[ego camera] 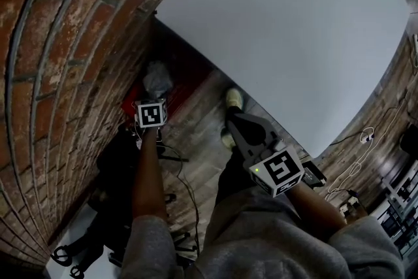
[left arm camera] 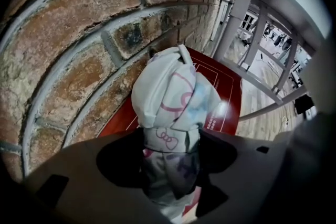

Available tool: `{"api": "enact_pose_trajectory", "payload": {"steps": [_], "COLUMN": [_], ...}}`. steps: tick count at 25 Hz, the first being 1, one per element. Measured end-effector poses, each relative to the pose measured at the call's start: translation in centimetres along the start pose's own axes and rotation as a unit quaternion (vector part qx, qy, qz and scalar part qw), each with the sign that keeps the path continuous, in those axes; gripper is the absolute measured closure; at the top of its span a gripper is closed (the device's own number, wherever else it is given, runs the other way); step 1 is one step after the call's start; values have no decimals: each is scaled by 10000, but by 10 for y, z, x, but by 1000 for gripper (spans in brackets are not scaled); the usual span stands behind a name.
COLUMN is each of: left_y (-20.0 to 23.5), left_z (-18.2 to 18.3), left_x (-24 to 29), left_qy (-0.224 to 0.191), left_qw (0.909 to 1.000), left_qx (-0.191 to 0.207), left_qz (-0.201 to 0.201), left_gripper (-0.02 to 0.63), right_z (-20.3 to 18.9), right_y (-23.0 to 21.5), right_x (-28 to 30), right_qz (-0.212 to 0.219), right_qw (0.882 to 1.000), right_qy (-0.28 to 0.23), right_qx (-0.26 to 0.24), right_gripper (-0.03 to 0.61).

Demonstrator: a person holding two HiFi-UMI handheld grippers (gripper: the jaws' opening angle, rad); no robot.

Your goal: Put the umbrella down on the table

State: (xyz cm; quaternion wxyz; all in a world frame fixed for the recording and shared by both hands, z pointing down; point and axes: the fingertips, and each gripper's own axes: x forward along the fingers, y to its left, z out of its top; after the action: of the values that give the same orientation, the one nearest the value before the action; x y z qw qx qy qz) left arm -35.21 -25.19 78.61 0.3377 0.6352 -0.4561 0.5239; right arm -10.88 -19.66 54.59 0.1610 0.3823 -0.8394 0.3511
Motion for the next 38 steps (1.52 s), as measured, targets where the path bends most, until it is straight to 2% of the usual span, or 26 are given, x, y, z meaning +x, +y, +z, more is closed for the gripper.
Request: {"api": "enact_pose_trajectory", "payload": {"steps": [9,27,35,38], "left_y": [-9,-23,-47,-53], "left_z": [-7,-3,-6,-5], "left_x": [-10,-75,-119,-134], "left_qy": [-25,-600,-841,-965], "left_qw": [9997,9965,9949,9937], "left_qx": [-228,-571,-496,-498], "left_qz": [-90,-128,-246,-260], "left_gripper": [322,322,322,322], "right_z": [2,12,17,22], "right_y": [-9,23,37,41], "right_x": [-15,-58,-85,-93], "right_qz": [-197,-204,-222,-192], "right_qw": [9996,9975,9959,9940], "right_qy": [-176,-576,-749,-856], "right_qx": [-52,-344,-454,-659], "right_gripper": [549,549,549,549]}}
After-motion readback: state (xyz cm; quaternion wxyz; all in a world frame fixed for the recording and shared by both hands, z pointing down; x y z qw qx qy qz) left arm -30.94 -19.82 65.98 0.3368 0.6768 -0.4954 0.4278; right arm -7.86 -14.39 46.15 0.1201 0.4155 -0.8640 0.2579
